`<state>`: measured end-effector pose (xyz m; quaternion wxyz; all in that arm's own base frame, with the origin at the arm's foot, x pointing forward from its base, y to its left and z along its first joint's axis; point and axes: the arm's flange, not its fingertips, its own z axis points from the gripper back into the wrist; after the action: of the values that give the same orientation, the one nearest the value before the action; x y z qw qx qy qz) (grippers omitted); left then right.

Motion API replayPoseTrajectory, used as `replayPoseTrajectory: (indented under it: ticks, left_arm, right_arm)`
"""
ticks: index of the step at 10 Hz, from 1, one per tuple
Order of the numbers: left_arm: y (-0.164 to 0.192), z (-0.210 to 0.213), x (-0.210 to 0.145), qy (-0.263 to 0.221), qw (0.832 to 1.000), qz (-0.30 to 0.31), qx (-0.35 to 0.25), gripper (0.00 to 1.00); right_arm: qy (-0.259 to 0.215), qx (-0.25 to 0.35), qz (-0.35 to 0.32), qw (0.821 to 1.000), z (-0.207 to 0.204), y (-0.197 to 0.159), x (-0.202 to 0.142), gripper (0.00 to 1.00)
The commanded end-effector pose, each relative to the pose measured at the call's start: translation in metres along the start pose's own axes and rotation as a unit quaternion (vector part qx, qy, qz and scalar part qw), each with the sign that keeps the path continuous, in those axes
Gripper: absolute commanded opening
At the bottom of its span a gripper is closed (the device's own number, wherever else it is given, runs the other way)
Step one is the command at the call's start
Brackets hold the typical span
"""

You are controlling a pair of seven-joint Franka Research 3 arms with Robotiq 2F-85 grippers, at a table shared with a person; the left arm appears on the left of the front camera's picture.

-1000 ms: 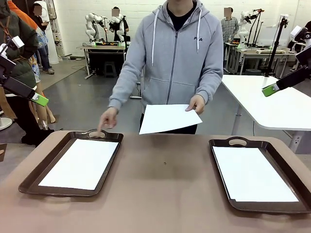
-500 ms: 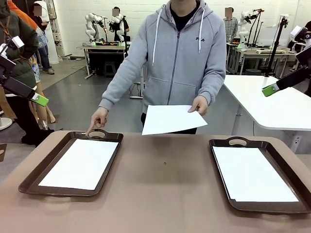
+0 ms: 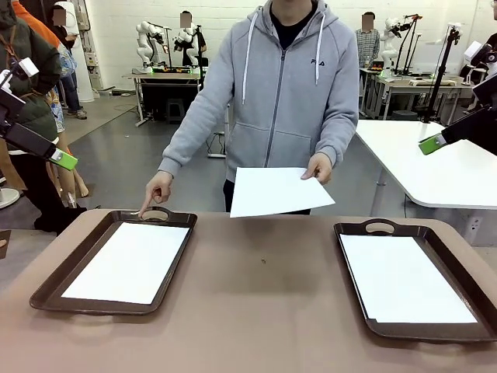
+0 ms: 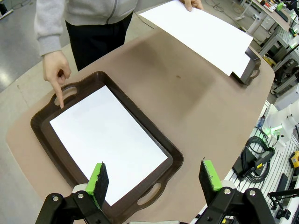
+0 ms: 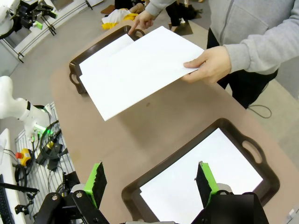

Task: Sort the A4 documents.
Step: Receive the A4 Paper.

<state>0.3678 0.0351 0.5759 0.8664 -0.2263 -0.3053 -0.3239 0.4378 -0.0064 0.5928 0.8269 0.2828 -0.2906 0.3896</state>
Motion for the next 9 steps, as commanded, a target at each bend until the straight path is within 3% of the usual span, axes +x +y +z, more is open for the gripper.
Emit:
replayPoseTrajectory:
  ticks: [1, 4, 5, 9]
  left_arm:
    - [-0.001, 0.000, 0.000, 0.001, 1.000, 0.000, 0.003, 1.00]
    - [0.002, -0.014, 0.004, -0.016, 0.999, 0.017, -0.024, 1.00]
    - [0.008, -0.031, 0.008, -0.037, 0.997, 0.060, -0.039, 1.00]
    - [0.031, -0.116, 0.025, -0.027, 0.981, 0.180, -0.070, 1.00]
  right_arm:
    - [-0.004, 0.006, 0.005, 1.000, 0.000, 0.001, 0.000, 1.00]
    - [-0.004, 0.006, 0.005, 1.000, 0.000, 0.001, 0.000, 1.00]
    - [-0.004, 0.006, 0.005, 1.000, 0.000, 0.001, 0.000, 1.00]
    - [-0.004, 0.006, 0.005, 1.000, 0.000, 0.001, 0.000, 1.00]
